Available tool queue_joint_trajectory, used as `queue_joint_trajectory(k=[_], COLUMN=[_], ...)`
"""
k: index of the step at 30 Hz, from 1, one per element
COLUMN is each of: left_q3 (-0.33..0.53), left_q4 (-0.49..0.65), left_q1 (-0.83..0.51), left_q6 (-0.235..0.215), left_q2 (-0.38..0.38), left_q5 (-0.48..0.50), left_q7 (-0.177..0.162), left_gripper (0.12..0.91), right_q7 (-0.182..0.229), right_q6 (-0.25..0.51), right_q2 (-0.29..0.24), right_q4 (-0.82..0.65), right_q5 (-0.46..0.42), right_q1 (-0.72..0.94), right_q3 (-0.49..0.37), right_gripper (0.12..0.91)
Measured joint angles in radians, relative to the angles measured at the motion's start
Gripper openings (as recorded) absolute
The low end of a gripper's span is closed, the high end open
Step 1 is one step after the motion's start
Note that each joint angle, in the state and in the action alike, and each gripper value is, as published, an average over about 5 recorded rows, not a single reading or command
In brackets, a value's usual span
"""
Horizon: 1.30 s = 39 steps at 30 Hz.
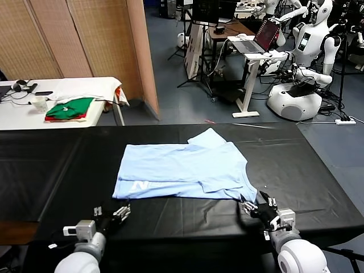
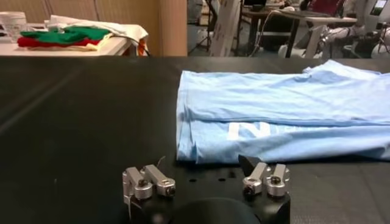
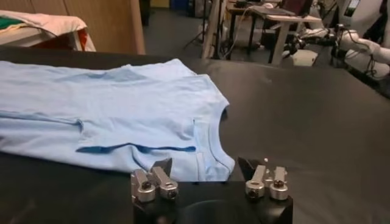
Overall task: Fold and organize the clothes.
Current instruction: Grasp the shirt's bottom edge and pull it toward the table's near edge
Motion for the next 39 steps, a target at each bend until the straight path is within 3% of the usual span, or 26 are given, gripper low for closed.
queue_joint_trajectory(k=[4, 10, 12, 15, 31, 34, 39], left_q3=[0.001, 0.004, 0.005, 0.006, -0.034, -0.03, -0.018], left_q4=[0.001, -0.001, -0.001, 0.002, -0.052, -0.042, -0.004], left_q1=[0.0, 0.0, -0.002, -0.005, 0.017, 0.0, -0.026], left_q6=[-0.004, -0.005, -0.005, -0.007, -0.01, -0.01, -0.011], left_q2=[0.001, 0.006, 0.007, 0.009, 0.012, 0.007, 0.0], left_q5=[0.001, 0.002, 0.003, 0.006, 0.003, -0.015, -0.027], left_q7=[0.0, 0.001, 0.001, 0.004, -0.011, -0.009, -0.002], left_gripper=[0.58, 0.24, 0.173, 0.145, 0.169, 0.296, 0.598], right_q7=[0.0, 0.002, 0.003, 0.003, 0.006, 0.007, 0.007], right_q6=[0.0, -0.003, -0.003, -0.004, -0.008, -0.008, -0.008], right_q2=[-0.004, -0.01, -0.012, -0.015, -0.004, -0.004, -0.004], right_q4=[0.007, 0.016, 0.016, 0.016, 0.002, 0.001, 0.001], right_q5=[0.004, 0.009, 0.009, 0.009, 0.006, 0.006, 0.006], right_q1=[-0.005, -0.013, -0.013, -0.013, 0.001, 0.004, 0.006], right_q3=[0.001, 0.001, 0.001, 0.002, -0.006, -0.005, -0.005], right_gripper=[0.141, 0.141, 0.141, 0.141, 0.141, 0.141, 0.141])
